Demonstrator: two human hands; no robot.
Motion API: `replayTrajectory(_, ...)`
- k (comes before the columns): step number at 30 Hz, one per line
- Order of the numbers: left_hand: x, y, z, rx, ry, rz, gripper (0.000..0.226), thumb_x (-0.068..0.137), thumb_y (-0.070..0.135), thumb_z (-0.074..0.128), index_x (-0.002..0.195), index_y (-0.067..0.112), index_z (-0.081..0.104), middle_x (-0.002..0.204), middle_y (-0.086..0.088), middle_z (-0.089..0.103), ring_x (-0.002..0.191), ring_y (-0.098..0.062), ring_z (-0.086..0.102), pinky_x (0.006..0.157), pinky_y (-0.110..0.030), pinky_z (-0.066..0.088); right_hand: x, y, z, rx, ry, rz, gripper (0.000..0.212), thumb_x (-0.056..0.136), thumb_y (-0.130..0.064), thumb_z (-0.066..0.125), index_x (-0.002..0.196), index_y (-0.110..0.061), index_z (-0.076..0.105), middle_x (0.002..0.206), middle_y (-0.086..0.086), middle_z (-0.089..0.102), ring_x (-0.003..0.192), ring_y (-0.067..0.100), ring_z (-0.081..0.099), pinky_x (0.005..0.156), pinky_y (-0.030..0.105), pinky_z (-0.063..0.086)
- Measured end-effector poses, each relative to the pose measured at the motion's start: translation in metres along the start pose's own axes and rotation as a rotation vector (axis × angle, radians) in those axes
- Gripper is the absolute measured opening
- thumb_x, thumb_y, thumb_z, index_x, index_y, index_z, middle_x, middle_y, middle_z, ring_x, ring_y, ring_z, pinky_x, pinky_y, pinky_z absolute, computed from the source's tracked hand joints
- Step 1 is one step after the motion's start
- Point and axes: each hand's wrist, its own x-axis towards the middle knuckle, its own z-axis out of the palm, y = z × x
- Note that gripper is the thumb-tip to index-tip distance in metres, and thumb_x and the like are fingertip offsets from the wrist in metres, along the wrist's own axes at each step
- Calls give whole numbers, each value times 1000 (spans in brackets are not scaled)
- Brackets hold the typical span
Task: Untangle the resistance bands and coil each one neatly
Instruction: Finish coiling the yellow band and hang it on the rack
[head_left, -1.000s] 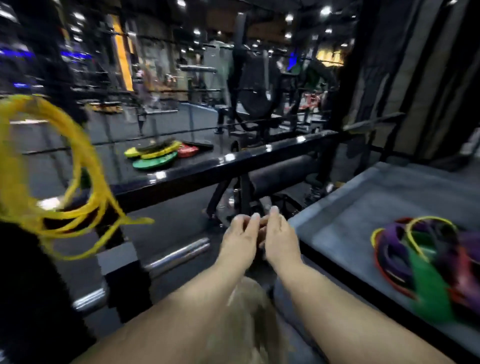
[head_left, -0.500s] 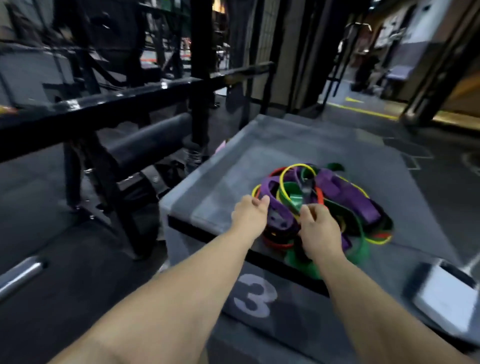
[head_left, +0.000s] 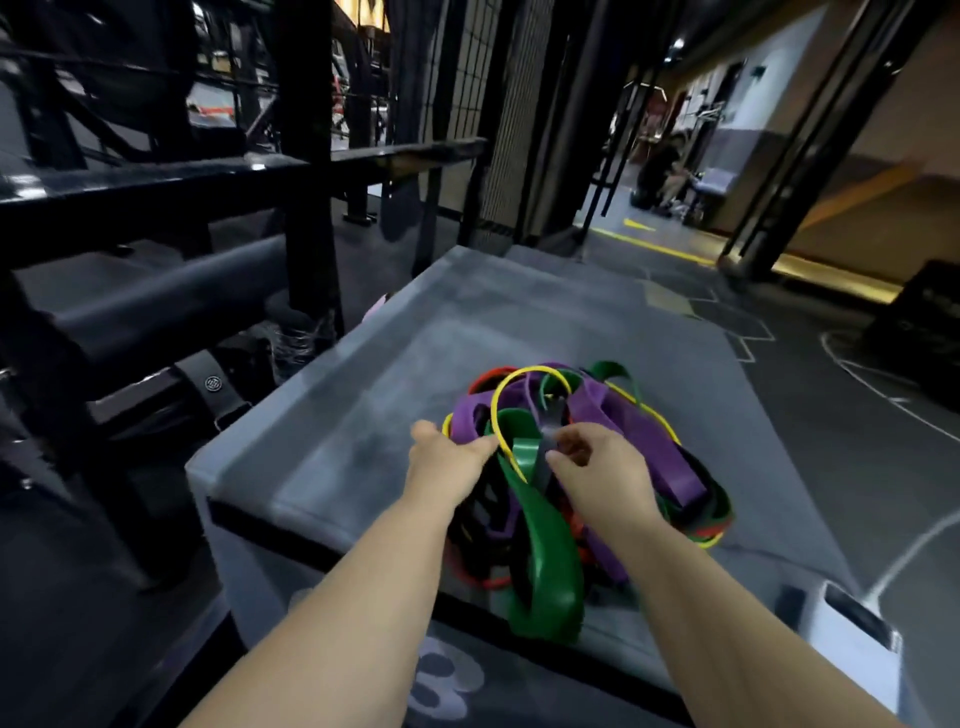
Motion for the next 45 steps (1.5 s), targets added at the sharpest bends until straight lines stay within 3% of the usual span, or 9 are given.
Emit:
replayTrajectory(4, 6, 0, 4, 26, -49, 34, 42, 85, 28, 62, 109, 21, 28, 79, 8, 43, 85, -23, 51, 77, -30, 41, 24, -20, 19, 26, -65, -40, 23, 92, -19, 61, 112, -17, 71, 110, 0, 72, 102, 15, 64, 91, 23, 44)
replayTrajectory(12, 23, -4, -3, -129, -192, 9, 43, 84, 24, 70, 112, 26, 37, 88, 9, 52, 78, -7, 52, 71, -28, 47, 72, -31, 47, -299, -354, 59, 35, 97, -39, 48, 91, -11, 67, 96, 7, 68, 101, 30, 62, 76, 31, 43)
replayTrajectory(17, 29, -3, -5, -83, -222, 38, 43, 84, 28, 72, 114, 22, 43, 98, 4, 62, 93, -20, 64, 87, -37, 53, 82, -37, 38, -290, -446, 100, 31, 99, -24, 46, 119, -10, 65, 118, 10, 66, 114, 31, 58, 92, 36, 47)
replayTrajectory(22, 21, -1, -7, -32, -173, 87, 35, 81, 29, 74, 102, 24, 47, 105, -4, 66, 95, -22, 65, 92, -42, 52, 88, -54, 2, -141, -304, 69, 28, 97, -6, 43, 118, 2, 59, 119, 20, 62, 113, 33, 59, 85, 33, 46)
replayTrajectory(28, 9, 60, -18, 104, -127, 217, 80, 82, 42, 72, 145, 18, 29, 140, -10, 47, 125, -27, 49, 106, -36, 39, 97, -70, -80, -9, -15, 30, 34, 102, -32, 42, 77, -10, 46, 88, 16, 52, 87, 32, 52, 70, 32, 31)
replayTrajectory(35, -32, 131, 28, 103, -429, 462, 89, 83, 35, 72, 150, 16, 18, 155, -3, 25, 140, -19, 29, 111, -34, 31, 97, -91, -169, 119, 155, -31, 35, 103, -35, 41, 98, -7, 61, 80, 4, 56, 85, 25, 50, 68, 29, 32)
replayTrajectory(40, -52, 163, 69, 158, -461, 616, 92, 85, 32, 72, 150, 12, 9, 145, -1, 27, 139, -15, 27, 103, -20, 25, 94, -102, -217, 295, 270, -72, 24, 101, -36, 43, 91, -17, 54, 96, 15, 63, 88, 31, 56, 76, 37, 44)
replayTrajectory(42, -59, 176, 80, 180, -445, 643, 79, 89, 31, 67, 148, 12, 17, 134, 2, 35, 128, -12, 37, 94, -13, 26, 95, -104, -234, 428, 281, -77, 23, 100, -38, 43, 86, -22, 51, 97, 14, 65, 95, 35, 61, 85, 49, 52)
replayTrajectory(45, -56, 185, 92, 138, -422, 659, 41, 92, 27, 62, 125, 11, 45, 101, 5, 54, 94, -14, 52, 76, -15, 34, 89, -109, -260, 745, 252, -77, 21, 105, -30, 35, 90, -20, 45, 89, 3, 65, 82, 18, 68, 68, 36, 50)
